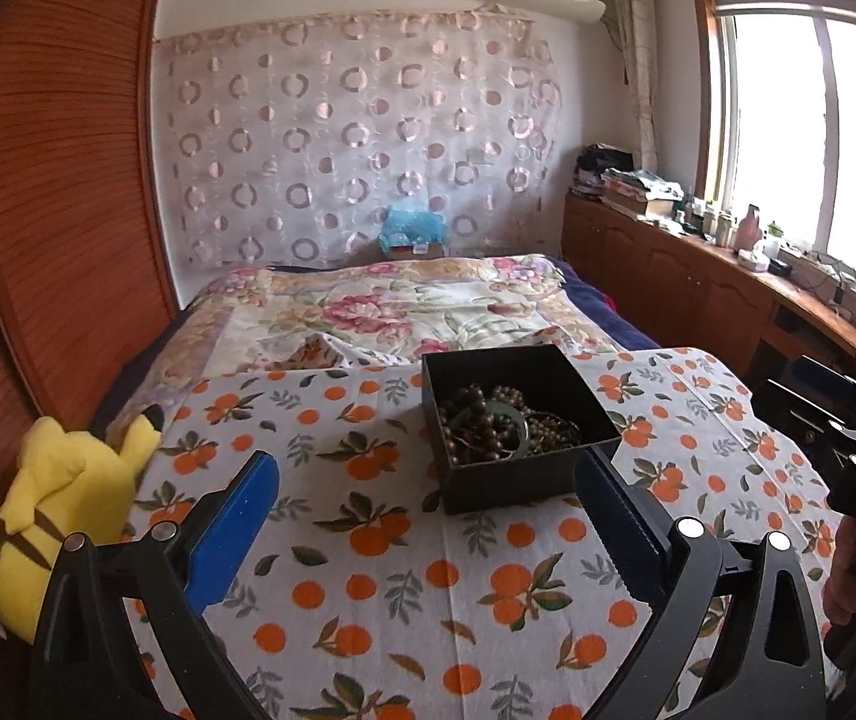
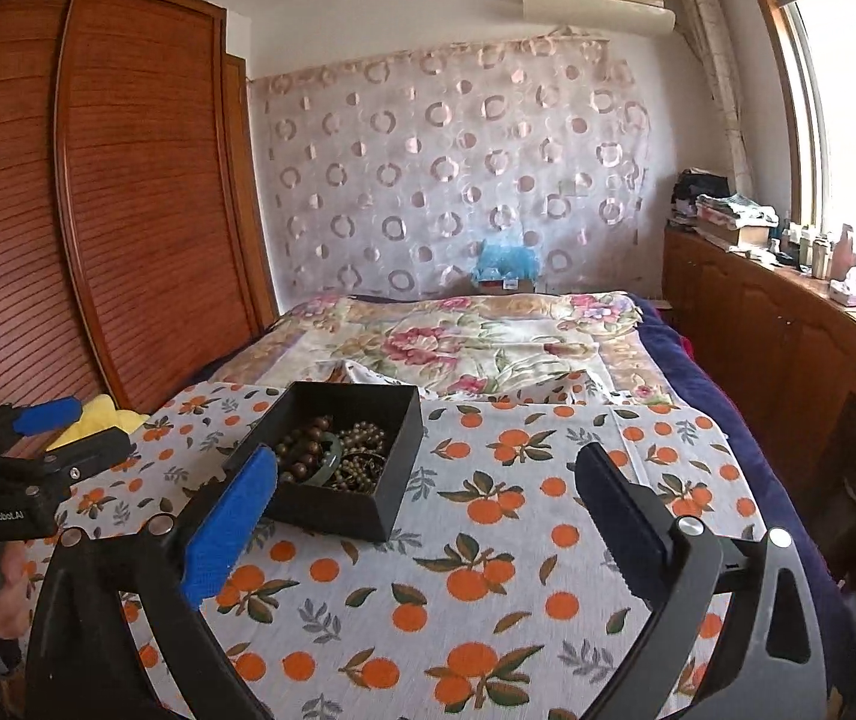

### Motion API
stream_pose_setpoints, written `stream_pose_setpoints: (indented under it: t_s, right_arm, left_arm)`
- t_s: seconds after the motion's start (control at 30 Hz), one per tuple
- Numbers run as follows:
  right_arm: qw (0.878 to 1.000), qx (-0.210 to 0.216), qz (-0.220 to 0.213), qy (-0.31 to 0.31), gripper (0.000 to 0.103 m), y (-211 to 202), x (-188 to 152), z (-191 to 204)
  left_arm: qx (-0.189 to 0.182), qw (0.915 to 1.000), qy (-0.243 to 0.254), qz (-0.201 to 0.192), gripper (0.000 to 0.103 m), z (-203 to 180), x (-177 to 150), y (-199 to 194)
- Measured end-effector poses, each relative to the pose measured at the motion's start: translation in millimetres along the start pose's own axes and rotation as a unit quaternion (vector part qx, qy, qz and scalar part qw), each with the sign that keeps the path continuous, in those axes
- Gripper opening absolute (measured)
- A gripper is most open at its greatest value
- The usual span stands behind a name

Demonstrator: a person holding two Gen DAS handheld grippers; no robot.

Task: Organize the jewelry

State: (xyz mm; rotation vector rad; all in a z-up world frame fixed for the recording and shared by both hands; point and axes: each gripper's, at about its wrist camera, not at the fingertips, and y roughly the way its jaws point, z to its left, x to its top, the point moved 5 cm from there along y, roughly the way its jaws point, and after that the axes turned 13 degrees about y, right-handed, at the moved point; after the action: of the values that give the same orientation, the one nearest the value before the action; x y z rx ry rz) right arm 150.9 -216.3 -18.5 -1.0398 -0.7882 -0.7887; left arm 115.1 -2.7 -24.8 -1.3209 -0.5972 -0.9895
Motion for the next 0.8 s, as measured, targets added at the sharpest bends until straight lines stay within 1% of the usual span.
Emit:
stream_pose_setpoints:
  t_s: [0.17,0.8]
  right_arm:
    - [1.000,-0.002,-0.003,-0.004,0.100,-2.0,-2.7,1.8]
    - [1.000,-0.003,-0.004,-0.004,0.100,-3.2,-3.4,1.3]
  left_arm:
    - [0.004,1.0000,-0.003,-0.002,0.095,2.4,-2.0,-5.1]
    - [0.004,1.0000,-0.005,-0.001,0.095,3.0,-3.0,-5.7]
